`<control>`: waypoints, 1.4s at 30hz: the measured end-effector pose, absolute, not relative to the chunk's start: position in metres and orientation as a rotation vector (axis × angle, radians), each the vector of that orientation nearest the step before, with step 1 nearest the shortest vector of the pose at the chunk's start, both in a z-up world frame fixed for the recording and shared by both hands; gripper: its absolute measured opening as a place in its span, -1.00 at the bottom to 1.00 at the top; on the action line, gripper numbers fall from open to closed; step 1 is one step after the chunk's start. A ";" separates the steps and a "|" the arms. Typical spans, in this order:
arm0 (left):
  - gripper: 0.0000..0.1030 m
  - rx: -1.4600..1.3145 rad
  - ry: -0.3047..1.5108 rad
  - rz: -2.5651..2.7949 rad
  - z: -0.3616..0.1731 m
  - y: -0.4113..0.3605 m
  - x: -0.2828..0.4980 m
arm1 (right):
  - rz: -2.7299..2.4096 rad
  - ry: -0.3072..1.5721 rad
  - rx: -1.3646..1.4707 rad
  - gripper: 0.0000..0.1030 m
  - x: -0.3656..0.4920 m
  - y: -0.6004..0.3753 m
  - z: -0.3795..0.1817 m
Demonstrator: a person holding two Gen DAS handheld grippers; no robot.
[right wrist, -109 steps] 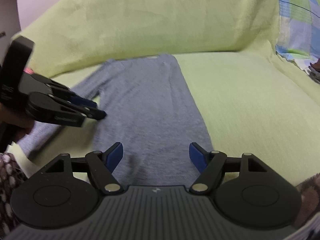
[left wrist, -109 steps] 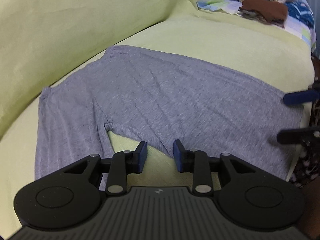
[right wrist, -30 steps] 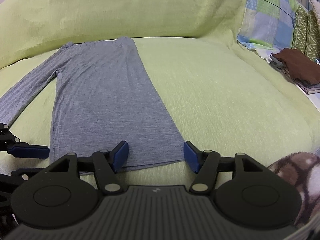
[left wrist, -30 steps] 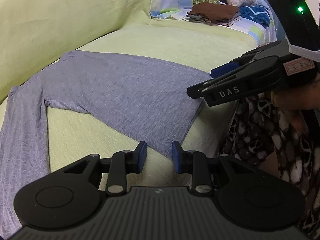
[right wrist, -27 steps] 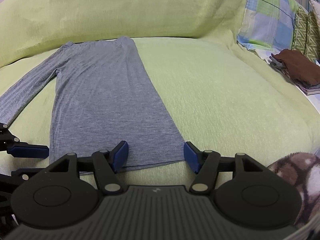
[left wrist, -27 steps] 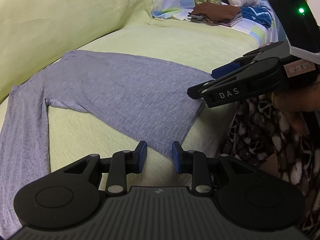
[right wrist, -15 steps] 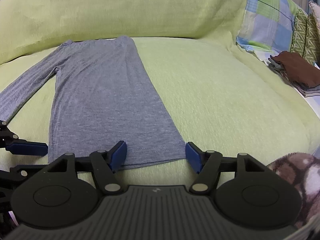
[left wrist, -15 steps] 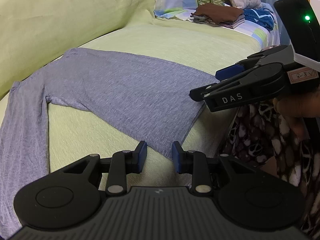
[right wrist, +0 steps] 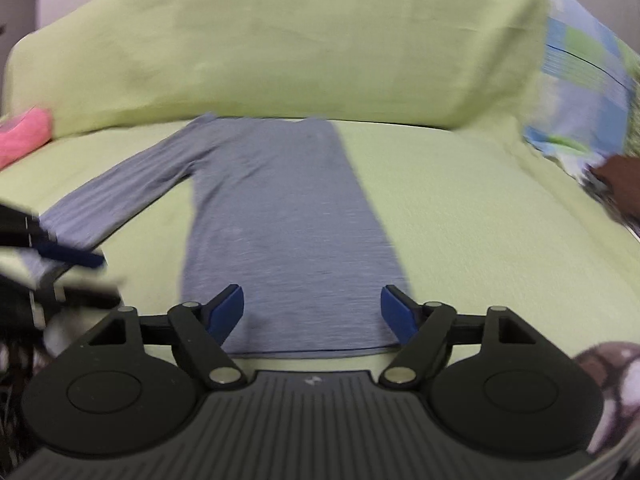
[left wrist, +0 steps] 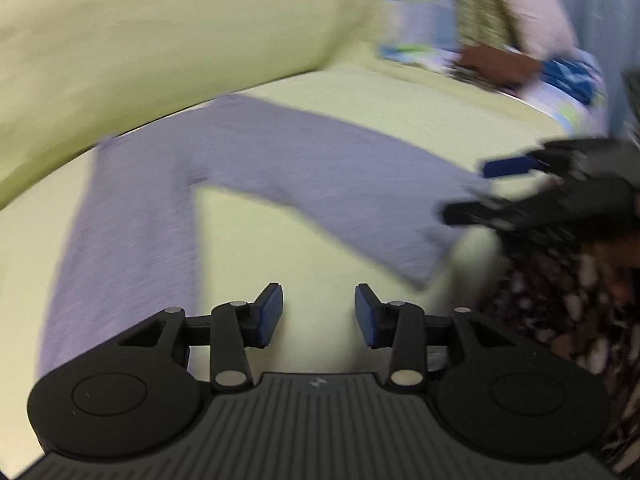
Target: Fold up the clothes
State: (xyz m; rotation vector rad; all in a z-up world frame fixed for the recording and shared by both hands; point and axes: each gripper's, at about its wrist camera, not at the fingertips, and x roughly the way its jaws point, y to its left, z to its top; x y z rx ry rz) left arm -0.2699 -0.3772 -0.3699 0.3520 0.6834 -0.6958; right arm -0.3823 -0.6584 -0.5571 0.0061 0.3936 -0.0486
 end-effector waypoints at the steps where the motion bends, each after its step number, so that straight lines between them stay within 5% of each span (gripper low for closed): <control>1: -0.10 0.347 0.695 -0.649 -0.372 -0.365 -0.263 | -0.025 0.398 -0.019 0.41 -0.381 -0.652 -0.557; 7: -0.10 0.472 0.705 -0.642 -0.383 -0.348 -0.273 | 0.056 0.404 -0.081 0.43 -0.375 -0.628 -0.558; 11: -0.44 0.569 0.700 -0.615 -0.393 -0.358 -0.279 | 0.056 0.424 -0.090 0.43 -0.370 -0.624 -0.560; 17: -0.46 0.663 0.666 -0.554 -0.396 -0.370 -0.274 | 0.052 0.424 -0.070 0.43 -0.372 -0.628 -0.557; 21: -0.97 0.777 0.640 -0.567 -0.403 -0.377 -0.284 | 0.047 0.411 -0.043 0.44 -0.374 -0.634 -0.555; 38: -0.97 0.728 0.656 -0.650 -0.390 -0.376 -0.300 | 0.042 0.421 -0.033 0.44 -0.370 -0.635 -0.565; 42: -0.62 0.682 0.670 -0.652 -0.385 -0.365 -0.304 | 0.040 0.424 -0.028 0.45 -0.371 -0.636 -0.565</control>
